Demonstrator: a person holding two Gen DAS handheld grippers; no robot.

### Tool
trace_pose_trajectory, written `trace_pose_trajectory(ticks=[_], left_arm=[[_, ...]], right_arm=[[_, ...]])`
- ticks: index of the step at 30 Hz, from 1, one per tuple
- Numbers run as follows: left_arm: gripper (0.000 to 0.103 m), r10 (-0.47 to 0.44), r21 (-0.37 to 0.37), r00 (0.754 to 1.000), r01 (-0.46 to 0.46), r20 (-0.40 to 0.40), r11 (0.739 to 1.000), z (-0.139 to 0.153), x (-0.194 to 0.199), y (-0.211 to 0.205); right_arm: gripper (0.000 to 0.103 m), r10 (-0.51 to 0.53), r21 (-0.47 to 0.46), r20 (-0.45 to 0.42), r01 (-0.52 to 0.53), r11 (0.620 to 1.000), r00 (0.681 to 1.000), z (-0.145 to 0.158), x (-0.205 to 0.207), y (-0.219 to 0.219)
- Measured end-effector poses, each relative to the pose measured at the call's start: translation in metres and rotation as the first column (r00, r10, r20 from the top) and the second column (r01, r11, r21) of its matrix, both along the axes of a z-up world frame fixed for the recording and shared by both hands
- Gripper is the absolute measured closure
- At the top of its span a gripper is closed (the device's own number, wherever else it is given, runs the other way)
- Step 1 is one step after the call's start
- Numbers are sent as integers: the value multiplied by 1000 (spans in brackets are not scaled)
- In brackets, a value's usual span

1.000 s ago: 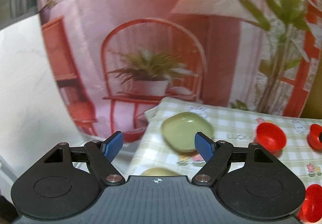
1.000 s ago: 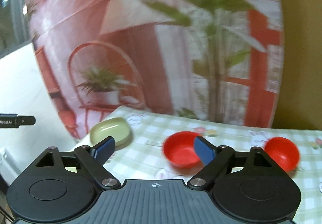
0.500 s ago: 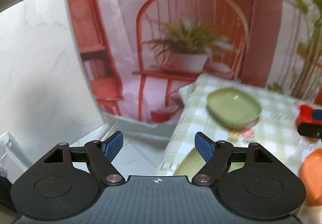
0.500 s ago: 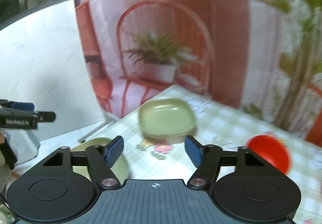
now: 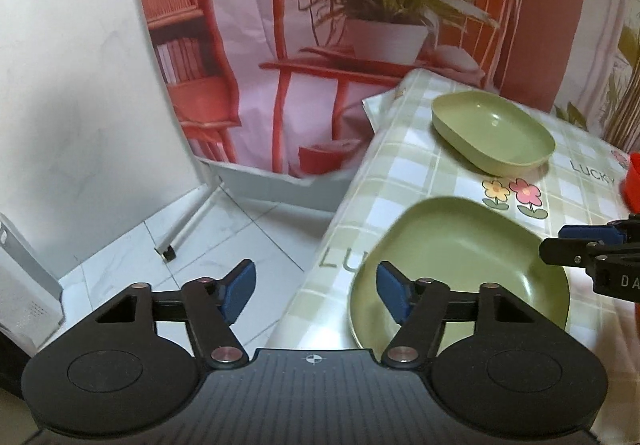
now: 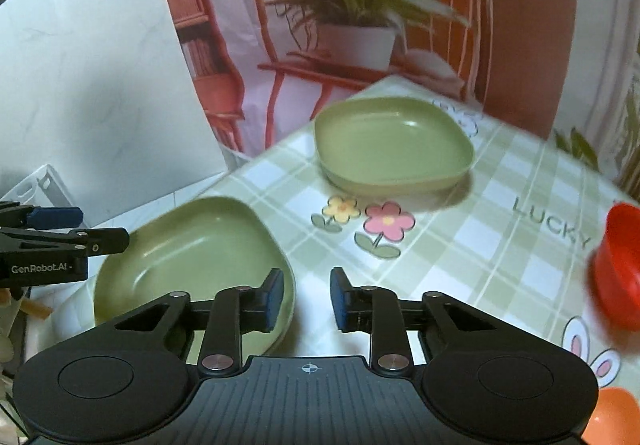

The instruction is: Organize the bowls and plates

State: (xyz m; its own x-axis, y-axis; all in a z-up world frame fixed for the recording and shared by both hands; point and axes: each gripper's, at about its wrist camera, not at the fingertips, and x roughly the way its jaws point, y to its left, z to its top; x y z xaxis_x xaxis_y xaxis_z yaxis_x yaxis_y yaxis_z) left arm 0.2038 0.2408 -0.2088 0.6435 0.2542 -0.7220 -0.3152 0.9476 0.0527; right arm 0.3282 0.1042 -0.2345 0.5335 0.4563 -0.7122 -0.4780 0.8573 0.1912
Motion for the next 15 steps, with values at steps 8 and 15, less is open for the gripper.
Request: trace_pose_trajectory(ticks=[8,15], left_arm=[[74,-6,-48,1000,4,-23,999,-12,-3,-1],[91,3,-65,1000,-4,-15,998,-17,-7,-9]], right_arm=[[95,9,28,-38,-8,1000,999,-8,-1,-2],[98,-3,69,-58,7,998,998,-8,-5,-5]])
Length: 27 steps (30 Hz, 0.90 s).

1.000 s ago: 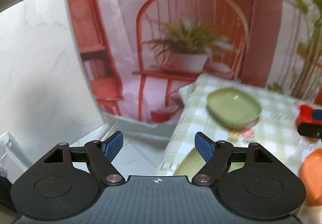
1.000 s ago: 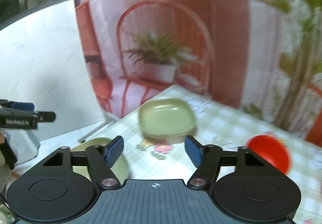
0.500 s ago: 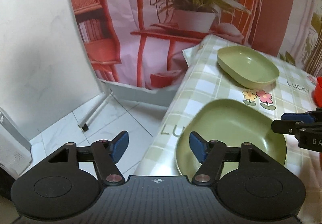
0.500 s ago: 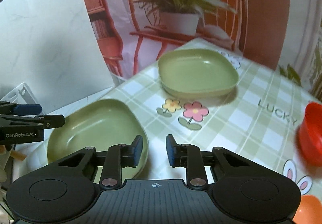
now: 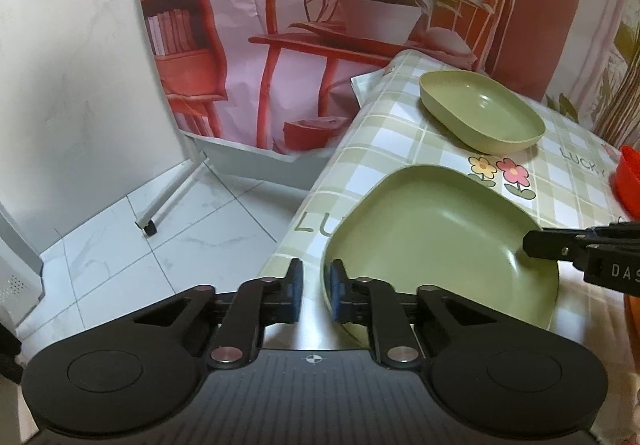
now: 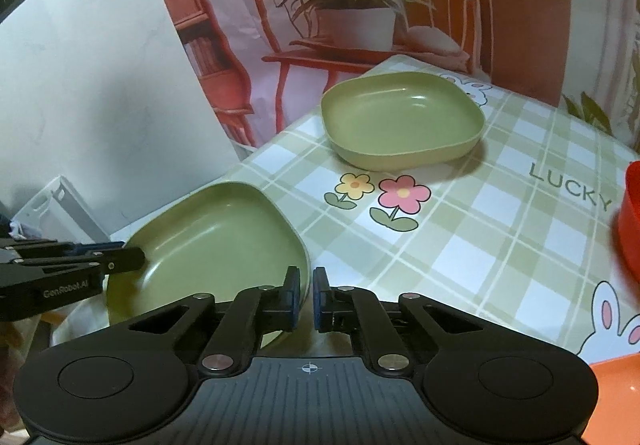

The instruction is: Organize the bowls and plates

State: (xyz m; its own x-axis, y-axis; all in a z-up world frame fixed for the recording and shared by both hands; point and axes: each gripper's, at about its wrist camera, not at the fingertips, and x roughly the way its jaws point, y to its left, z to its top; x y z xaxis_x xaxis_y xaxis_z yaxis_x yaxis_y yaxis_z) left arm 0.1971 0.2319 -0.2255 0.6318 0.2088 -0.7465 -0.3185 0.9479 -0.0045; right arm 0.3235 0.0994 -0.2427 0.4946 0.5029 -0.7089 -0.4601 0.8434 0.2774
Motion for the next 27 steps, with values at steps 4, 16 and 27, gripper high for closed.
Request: trace_pose_trajectory(ticks=[4,16,27], left_arm=[[92,10,-1,1000,-10,3,1000,2,-1,-7],[92,-49,4,998,49,34,999,19,-3,-42],[92,-167,17,983,166,75,986,39,4,-100]], right_arm=[[98,-15,22,-15,15,1000,1000,2,-5,-5],[98,-126,93,7,125,988,992,30,-31,-59],[98,-262,154,22,256,954,965,45,-47,-136]])
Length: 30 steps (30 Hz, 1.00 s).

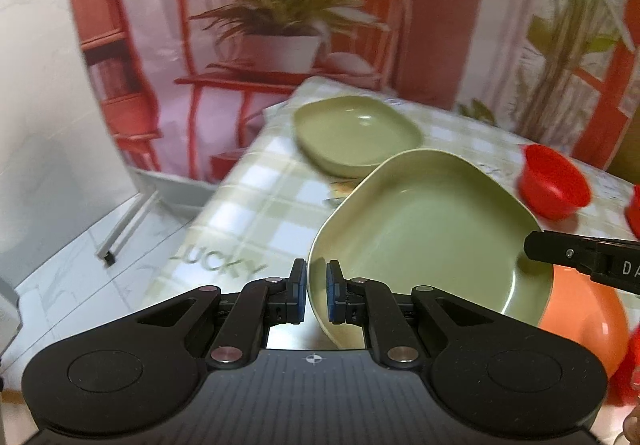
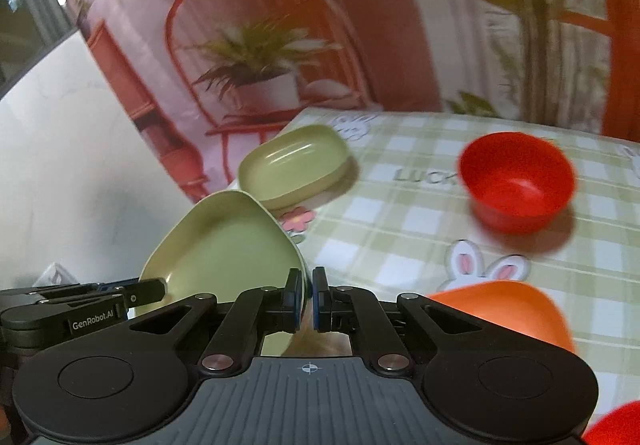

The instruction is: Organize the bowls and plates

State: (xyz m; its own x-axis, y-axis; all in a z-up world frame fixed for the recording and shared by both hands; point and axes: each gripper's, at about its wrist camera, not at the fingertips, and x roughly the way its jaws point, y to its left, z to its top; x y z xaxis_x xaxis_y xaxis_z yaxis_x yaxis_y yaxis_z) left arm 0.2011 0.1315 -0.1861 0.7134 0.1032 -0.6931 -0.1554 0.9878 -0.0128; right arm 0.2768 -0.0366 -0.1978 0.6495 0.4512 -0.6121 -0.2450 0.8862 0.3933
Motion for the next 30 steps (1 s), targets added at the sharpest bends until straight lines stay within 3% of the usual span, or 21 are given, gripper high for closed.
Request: trace_pose_trajectory(ticks=[13,30], left_arm=[[92,-183,-2,983,183,-10,983,-8,4,-87],[92,-238,15,968,240,-77,971,-31,22,-129]], right_arm=[[98,-180,35,-24,181,983,983,-10,-15,-94],[98,-182,-14,-29,182,983,983,-17,-37,-130]])
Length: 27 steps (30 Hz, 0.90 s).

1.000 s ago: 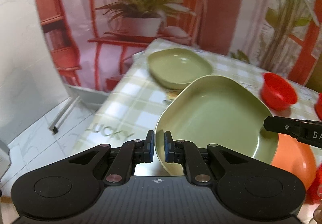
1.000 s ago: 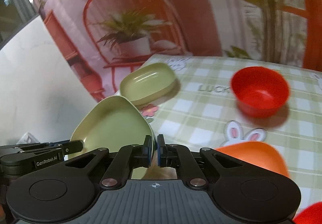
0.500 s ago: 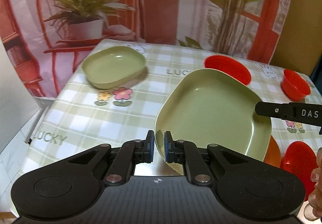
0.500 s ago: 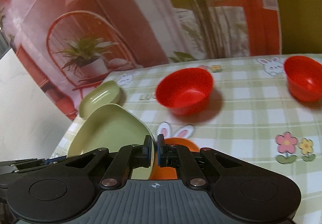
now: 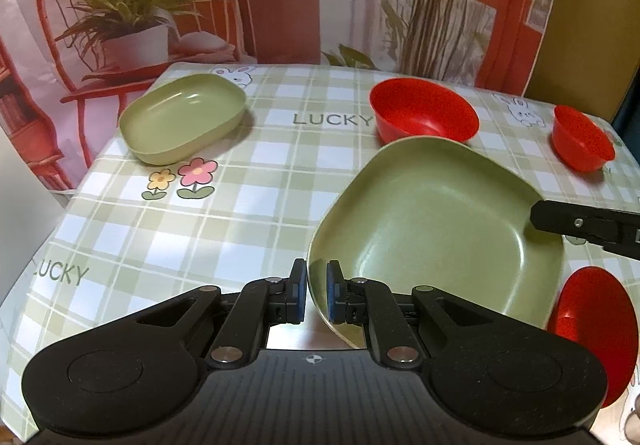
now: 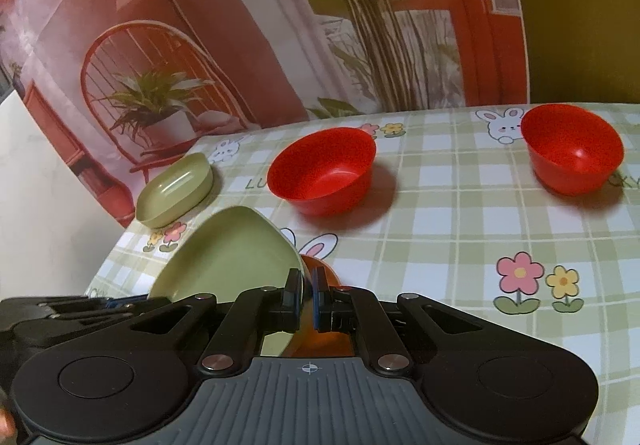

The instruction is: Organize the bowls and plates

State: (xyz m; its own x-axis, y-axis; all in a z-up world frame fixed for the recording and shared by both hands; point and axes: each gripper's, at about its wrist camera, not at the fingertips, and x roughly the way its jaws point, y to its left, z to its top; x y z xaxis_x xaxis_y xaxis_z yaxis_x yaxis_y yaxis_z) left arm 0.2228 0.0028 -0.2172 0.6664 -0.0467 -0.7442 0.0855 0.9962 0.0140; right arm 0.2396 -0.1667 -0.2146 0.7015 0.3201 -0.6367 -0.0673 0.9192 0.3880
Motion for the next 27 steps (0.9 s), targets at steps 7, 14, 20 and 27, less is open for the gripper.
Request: trace_pose_trajectory(ticks=[7,14,20,27], left_arm=[[92,-31,26,1000,30,5,999,-5,2,-9],[92,-53,51,998,52,15,997,-9,3,-14],[91,-60,47,998,59,16,997,-11,3,-14],[91,-56,31,998,55,18,998,-11,5,-11]], right_arm=[[97,-11,-4,-37,11,1000,999,-8,-3,-6],[97,-20,-15,-57,20,1000,998,-14,-1,-9],[94,-24,-15,-82,22,1000,996,-20,2,-12],[82,-14,-65,-85,9,998,996,-17,19,-11]])
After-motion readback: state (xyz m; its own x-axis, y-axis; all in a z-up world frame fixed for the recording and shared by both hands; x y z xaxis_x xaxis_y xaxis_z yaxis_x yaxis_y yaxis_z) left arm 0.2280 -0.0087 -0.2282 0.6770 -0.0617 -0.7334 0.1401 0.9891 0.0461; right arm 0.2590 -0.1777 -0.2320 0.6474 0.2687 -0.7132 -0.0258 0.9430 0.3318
